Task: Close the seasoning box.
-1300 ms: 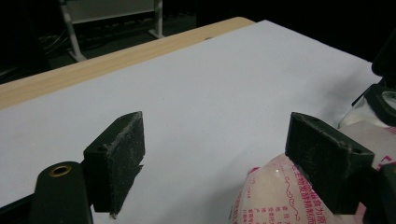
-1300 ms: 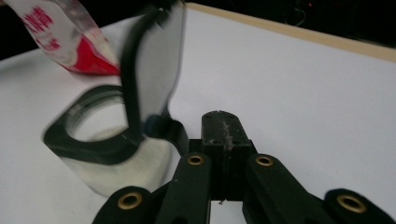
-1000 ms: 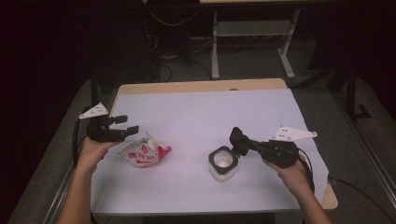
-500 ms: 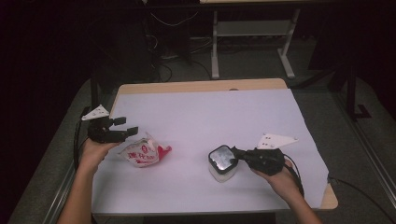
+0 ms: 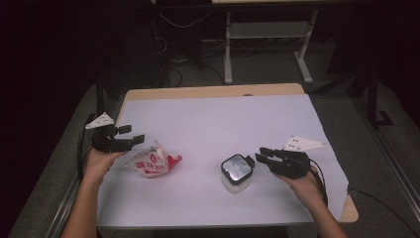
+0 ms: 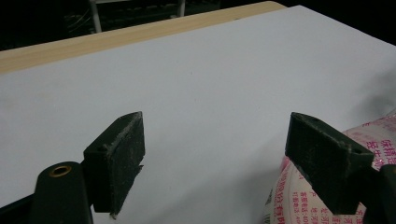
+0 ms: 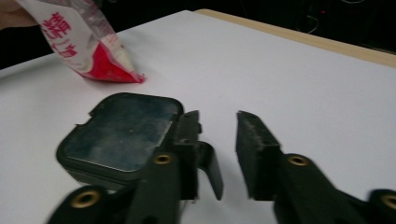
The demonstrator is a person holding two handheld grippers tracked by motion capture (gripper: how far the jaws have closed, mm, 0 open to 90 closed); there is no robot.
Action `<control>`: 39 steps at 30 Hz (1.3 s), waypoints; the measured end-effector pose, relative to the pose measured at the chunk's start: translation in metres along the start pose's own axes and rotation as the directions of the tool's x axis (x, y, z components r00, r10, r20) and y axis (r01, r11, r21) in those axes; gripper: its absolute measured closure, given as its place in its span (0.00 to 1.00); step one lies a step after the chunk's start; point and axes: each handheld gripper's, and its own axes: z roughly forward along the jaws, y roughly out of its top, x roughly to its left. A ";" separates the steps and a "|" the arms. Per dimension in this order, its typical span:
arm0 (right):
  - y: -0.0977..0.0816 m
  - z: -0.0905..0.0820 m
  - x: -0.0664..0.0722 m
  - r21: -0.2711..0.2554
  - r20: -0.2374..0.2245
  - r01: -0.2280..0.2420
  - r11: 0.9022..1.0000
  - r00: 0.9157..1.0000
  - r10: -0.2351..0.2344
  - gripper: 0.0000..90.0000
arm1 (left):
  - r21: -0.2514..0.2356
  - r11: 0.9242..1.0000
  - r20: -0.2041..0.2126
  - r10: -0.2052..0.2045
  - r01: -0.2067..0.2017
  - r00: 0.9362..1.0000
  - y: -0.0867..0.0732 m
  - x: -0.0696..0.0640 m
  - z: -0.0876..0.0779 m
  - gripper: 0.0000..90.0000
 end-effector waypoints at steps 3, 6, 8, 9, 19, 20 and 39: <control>-0.001 -0.002 -0.004 -0.003 0.017 -0.007 1.000 1.000 0.007 0.62 | 0.001 1.000 0.001 -0.002 0.002 1.000 -0.001 0.000 0.000 0.22; -0.003 -0.003 -0.010 -0.001 0.041 -0.022 1.000 0.999 0.022 0.53 | 0.005 1.000 0.004 0.000 0.000 1.000 -0.002 0.000 0.001 0.22; -0.004 -0.003 -0.015 0.002 0.057 -0.028 1.000 0.998 0.028 0.48 | 0.006 1.000 0.005 0.000 -0.001 1.000 -0.002 0.000 0.001 0.22; -0.005 -0.003 -0.018 0.004 0.063 -0.030 1.000 0.998 0.030 0.46 | 0.007 1.000 0.006 0.004 -0.004 1.000 -0.002 0.000 0.001 0.22; -0.020 -0.002 -0.044 0.020 0.133 -0.085 0.996 0.988 0.081 0.36 | 0.017 1.000 0.002 0.009 -0.009 1.000 -0.004 -0.001 0.002 0.22; -0.022 -0.002 -0.046 0.016 0.137 -0.090 0.996 0.987 0.087 0.36 | 0.008 1.000 0.000 0.006 -0.006 1.000 -0.005 -0.001 0.002 0.22; -0.040 -0.006 -0.066 -0.006 0.220 -0.107 0.994 0.970 0.106 0.30 | 0.019 1.000 -0.003 -0.007 0.007 1.000 -0.015 0.000 0.001 0.22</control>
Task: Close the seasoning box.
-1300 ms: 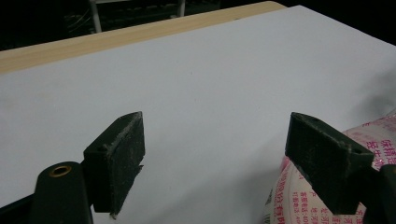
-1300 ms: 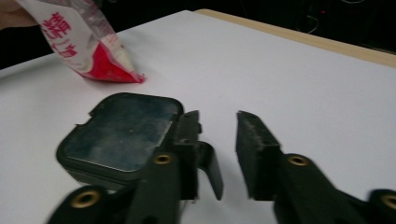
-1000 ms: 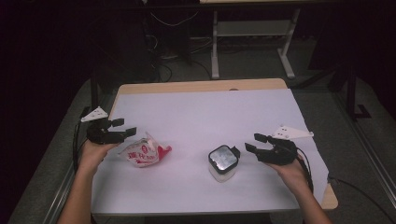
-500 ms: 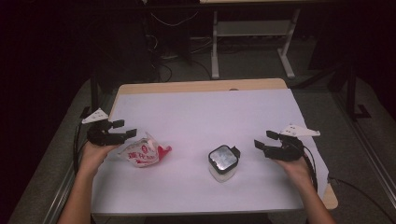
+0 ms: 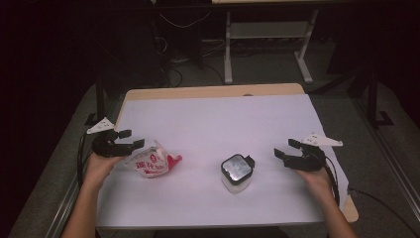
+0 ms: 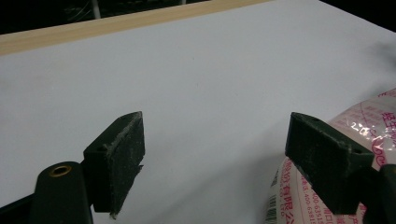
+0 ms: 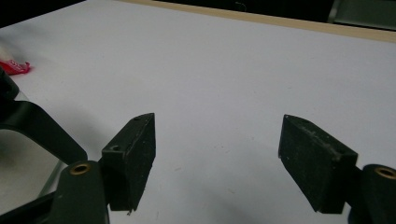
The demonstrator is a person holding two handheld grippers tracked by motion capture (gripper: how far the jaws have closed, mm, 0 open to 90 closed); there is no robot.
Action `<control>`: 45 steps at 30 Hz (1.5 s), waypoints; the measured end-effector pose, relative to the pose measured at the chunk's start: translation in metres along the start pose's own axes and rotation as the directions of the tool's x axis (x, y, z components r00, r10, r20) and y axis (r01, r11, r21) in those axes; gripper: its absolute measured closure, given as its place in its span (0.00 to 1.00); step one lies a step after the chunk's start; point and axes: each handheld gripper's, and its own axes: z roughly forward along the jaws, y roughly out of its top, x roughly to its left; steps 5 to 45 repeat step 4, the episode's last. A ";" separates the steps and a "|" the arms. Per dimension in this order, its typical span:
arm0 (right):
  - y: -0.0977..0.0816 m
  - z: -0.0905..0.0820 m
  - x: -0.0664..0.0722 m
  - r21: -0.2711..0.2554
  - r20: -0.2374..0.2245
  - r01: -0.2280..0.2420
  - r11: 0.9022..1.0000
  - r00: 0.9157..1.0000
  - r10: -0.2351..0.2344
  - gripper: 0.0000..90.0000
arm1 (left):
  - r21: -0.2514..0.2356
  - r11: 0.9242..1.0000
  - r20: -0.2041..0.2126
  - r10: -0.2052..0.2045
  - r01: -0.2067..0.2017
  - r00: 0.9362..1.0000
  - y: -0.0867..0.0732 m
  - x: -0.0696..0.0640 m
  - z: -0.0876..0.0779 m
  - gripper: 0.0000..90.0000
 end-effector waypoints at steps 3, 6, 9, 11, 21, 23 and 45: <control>0.000 0.000 0.001 0.002 -0.002 0.002 1.000 1.000 -0.002 0.30 | 0.000 1.000 -0.001 0.000 0.000 1.000 0.000 0.000 0.000 0.22; 0.000 0.000 0.001 0.001 -0.003 0.001 1.000 1.000 -0.001 0.30 | 0.001 1.000 -0.001 0.002 -0.002 1.000 0.000 -0.001 0.000 0.22; 0.000 0.000 0.001 0.001 -0.003 0.001 1.000 1.000 -0.001 0.30 | 0.001 1.000 -0.001 0.002 -0.002 1.000 0.000 -0.001 0.000 0.22; 0.000 0.000 0.001 0.001 -0.003 0.001 1.000 1.000 -0.001 0.30 | 0.001 1.000 -0.001 0.002 -0.002 1.000 0.000 -0.001 0.000 0.22; 0.000 0.000 0.001 0.001 -0.003 0.001 1.000 1.000 -0.001 0.30 | 0.001 1.000 -0.001 0.002 -0.002 1.000 0.000 -0.001 0.000 0.22; 0.000 0.000 0.001 0.001 -0.003 0.001 1.000 1.000 -0.001 0.30 | 0.001 1.000 -0.001 0.002 -0.002 1.000 0.000 -0.001 0.000 0.22; 0.000 0.000 0.001 0.001 -0.003 0.001 1.000 1.000 -0.001 0.30 | 0.001 1.000 -0.001 0.002 -0.002 1.000 0.000 -0.001 0.000 0.22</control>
